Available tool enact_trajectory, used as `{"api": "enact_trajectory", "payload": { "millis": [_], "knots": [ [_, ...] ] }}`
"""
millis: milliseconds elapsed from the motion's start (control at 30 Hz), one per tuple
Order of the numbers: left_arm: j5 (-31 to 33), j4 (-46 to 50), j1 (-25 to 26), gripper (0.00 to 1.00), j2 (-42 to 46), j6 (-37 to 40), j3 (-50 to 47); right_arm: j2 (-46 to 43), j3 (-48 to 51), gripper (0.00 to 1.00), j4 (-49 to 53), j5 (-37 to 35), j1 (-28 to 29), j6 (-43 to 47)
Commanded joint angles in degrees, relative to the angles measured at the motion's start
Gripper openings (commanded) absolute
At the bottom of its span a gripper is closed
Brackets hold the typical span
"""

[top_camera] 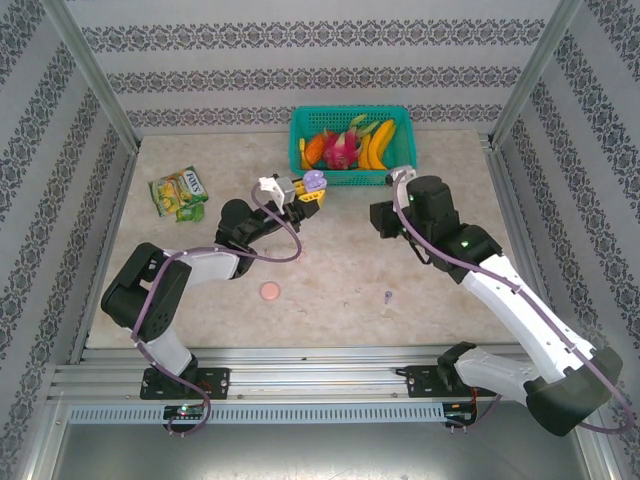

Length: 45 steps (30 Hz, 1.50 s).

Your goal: Insert wireless bluetooth earbuds into charging case

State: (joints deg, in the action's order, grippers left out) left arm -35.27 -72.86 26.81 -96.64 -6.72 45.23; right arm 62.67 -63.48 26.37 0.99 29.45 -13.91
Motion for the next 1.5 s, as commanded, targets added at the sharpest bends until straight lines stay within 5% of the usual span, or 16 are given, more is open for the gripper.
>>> {"api": "enact_trajectory", "payload": {
  "millis": [0,633,1467],
  "knots": [
    [-2.5,0.2,1.4,0.00,-1.9,-2.1,2.8,1.4,-3.5,0.23,-6.6,5.3,-0.1,3.8],
    [-1.0,3.3,5.9,0.00,-6.7,-5.2,10.0,5.9,-0.4,0.23,-25.9,14.2,-0.7,0.0],
    [-1.0,6.2,6.5,0.00,-5.3,-3.7,11.0,7.7,2.9,0.19,-28.2,16.0,-1.2,-1.9]
  ]
}}
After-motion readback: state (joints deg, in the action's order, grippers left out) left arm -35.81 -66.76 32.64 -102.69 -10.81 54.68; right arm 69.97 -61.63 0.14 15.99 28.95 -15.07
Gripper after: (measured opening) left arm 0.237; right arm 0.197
